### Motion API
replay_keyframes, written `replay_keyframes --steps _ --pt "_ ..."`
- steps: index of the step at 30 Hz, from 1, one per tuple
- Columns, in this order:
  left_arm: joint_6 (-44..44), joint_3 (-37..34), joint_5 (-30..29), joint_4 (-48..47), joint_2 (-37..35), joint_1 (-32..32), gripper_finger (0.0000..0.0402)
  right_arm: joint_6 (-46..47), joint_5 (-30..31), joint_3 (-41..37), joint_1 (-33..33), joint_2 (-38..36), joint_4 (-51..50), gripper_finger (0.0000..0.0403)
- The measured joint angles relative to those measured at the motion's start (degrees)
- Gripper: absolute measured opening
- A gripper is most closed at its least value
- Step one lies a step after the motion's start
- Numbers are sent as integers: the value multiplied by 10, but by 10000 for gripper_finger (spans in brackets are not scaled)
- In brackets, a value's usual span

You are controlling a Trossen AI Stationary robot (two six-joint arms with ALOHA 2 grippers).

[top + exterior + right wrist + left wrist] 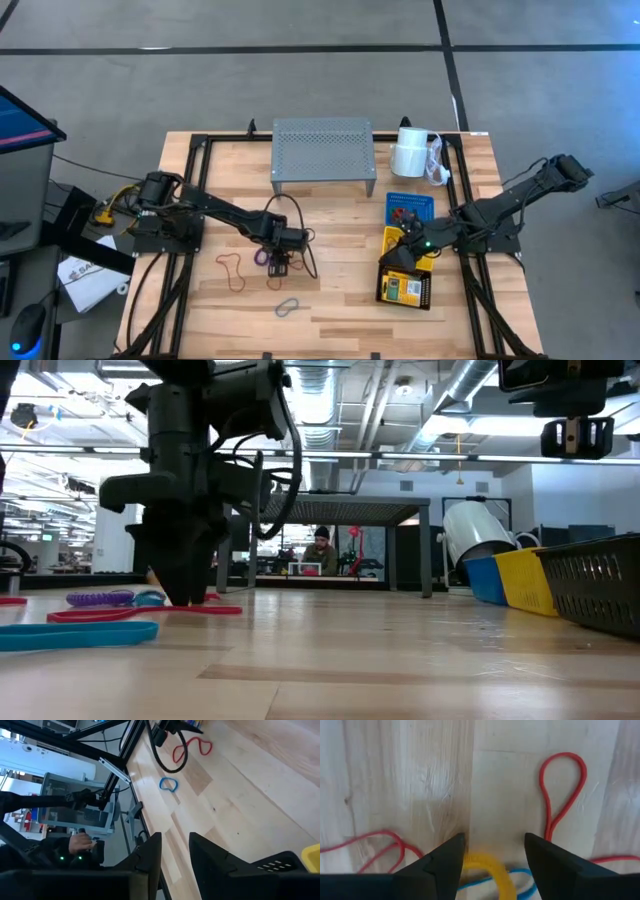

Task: Pick & Place Office Desk Supplies
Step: Put the yellow spring keychain into the blue basket

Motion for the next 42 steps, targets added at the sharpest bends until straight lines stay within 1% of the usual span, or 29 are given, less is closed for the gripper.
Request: replay_keyframes --steps 6,12,22,29,36,40,42 --pt "-17 -5 -24 -5 -31 0 201 0 0 0 4 0 0 97" --pt "-17 -3 -15 -6 -48 0 209 0 -1 0 4 0 -2 97" --pt "-56 -3 -12 -62 -51 0 210 -2 -1 0 4 0 -2 97" --pt "-60 -12 -11 -41 -48 1 211 -10 -1 0 4 0 2 97" --pt "-107 -52 -8 6 -46 6 207 -24 -1 0 4 0 19 97" --pt "-139 -56 -6 20 -46 17 199 -31 -1 0 4 0 28 97" --pt "-150 -57 -4 22 -46 25 188 -31 -1 0 2 0 28 97"
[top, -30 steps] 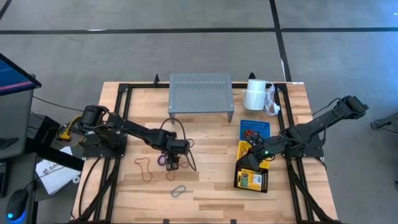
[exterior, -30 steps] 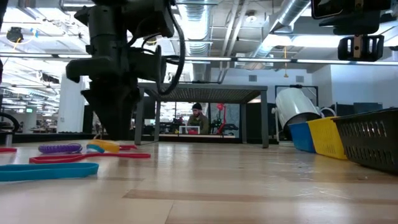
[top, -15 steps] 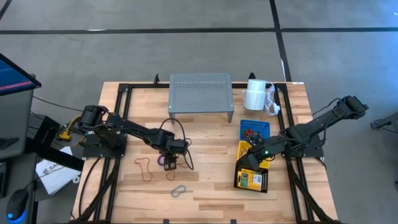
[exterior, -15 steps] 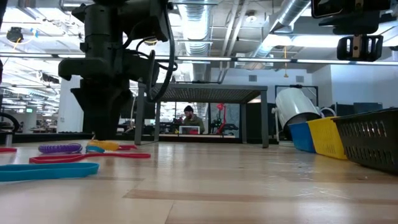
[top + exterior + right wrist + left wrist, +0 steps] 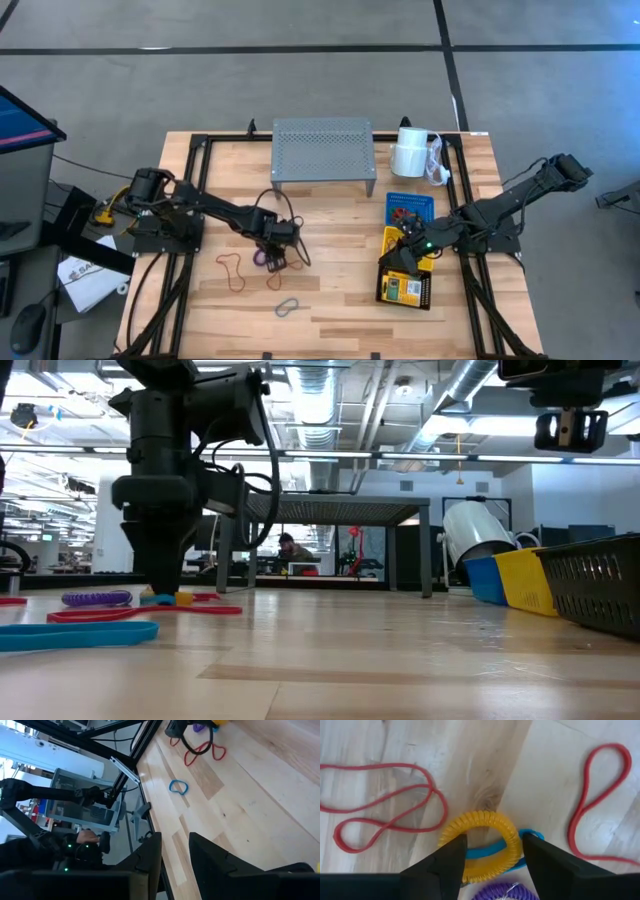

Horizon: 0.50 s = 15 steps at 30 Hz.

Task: Pick & Place Office Desk Supplies
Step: Put the yellow spring keychain into the blue basket

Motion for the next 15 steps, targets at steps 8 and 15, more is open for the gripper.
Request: replay_keyframes --steps 8,15 --pt "7 -1 24 2 1 21 71 0 0 0 0 0 0 97" --pt "3 -1 34 2 2 21 15 0 0 0 0 0 0 97"
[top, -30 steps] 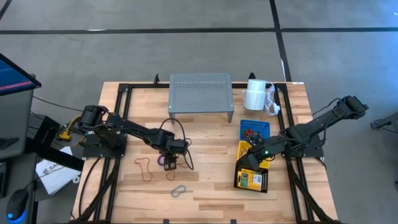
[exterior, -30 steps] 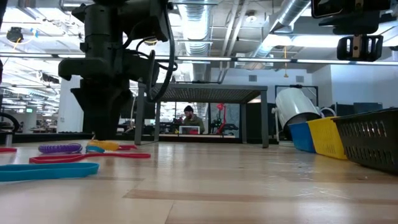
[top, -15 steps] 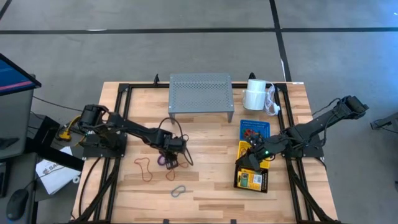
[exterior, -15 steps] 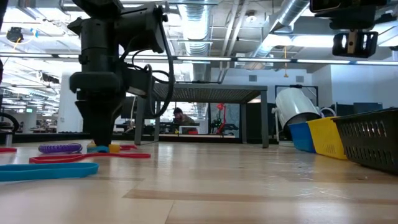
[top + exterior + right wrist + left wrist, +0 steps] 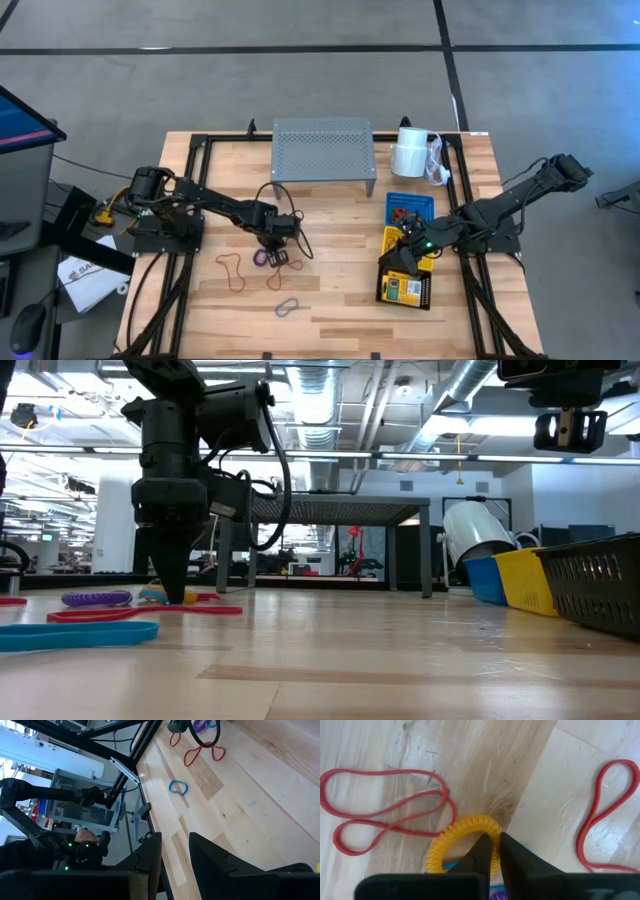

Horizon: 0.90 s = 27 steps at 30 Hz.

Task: Pick & Place Office Desk Supplies
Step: Put the yellow spring keychain into the blue basket

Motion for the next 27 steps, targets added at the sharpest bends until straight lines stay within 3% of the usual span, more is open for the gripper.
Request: replay_keyframes --steps 6,18,27 --pt "-12 -2 6 -1 -22 -3 5 0 9 0 0 0 1 97" --pt "-61 -1 4 60 -180 -2 2 -99 49 0 -5 0 109 97" --pt "-93 -1 9 285 -284 -5 3 -199 70 0 -39 18 298 105"
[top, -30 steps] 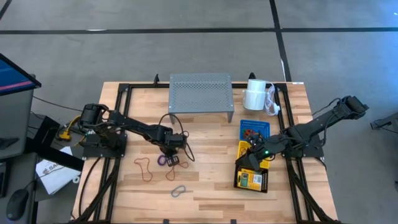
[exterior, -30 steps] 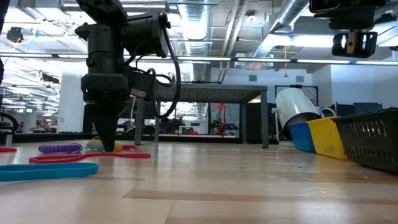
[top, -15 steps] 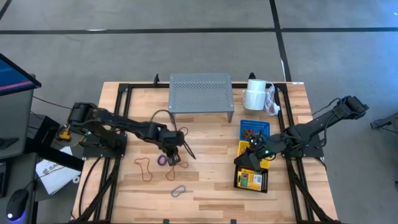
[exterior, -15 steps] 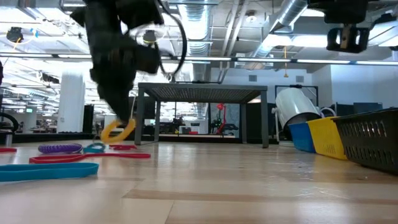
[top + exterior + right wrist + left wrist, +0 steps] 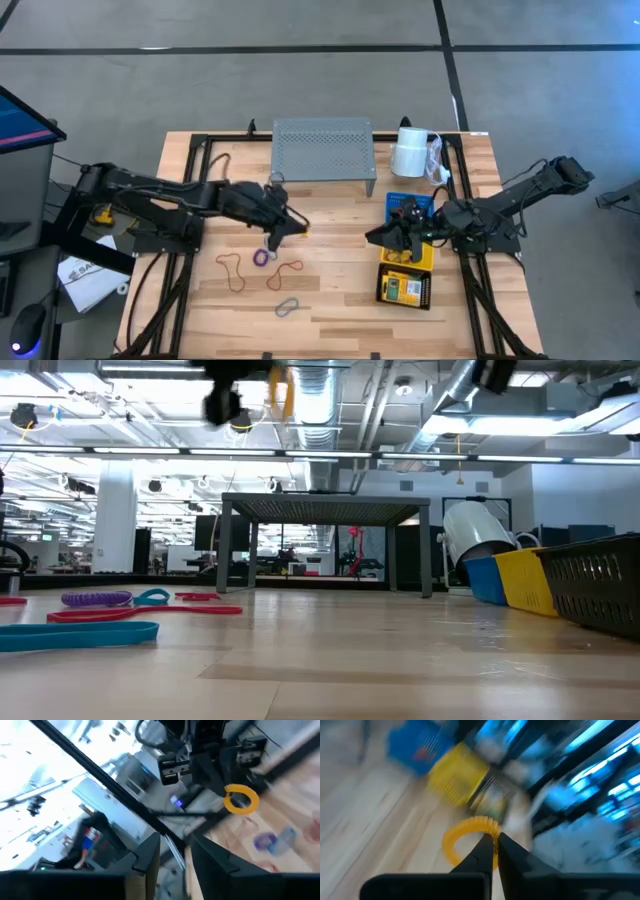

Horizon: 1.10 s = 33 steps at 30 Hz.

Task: Pick & Place Office Desk Supplies
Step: Put the yellow spring keychain into the blue basket

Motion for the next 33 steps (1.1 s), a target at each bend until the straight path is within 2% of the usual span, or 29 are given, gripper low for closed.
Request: replay_keyframes --steps 3,7,10,13,16,25,33 --pt "1 1 14 90 -13 1 2 -9 0 0 -20 30 63 127" --pt "1 1 34 190 -13 2 3 -9 0 0 -50 86 154 175" --pt "0 1 42 218 -14 2 3 -5 0 0 -71 129 249 210" --pt "-2 1 45 225 -13 2 3 9 0 2 -93 163 311 228" --pt "-10 1 50 237 -13 2 3 8 -3 28 -106 193 312 230" --pt "-10 0 55 259 -9 2 3 4 -89 131 -122 282 312 208" --pt "-10 0 55 273 -9 2 3 1 -112 180 -126 327 311 187"
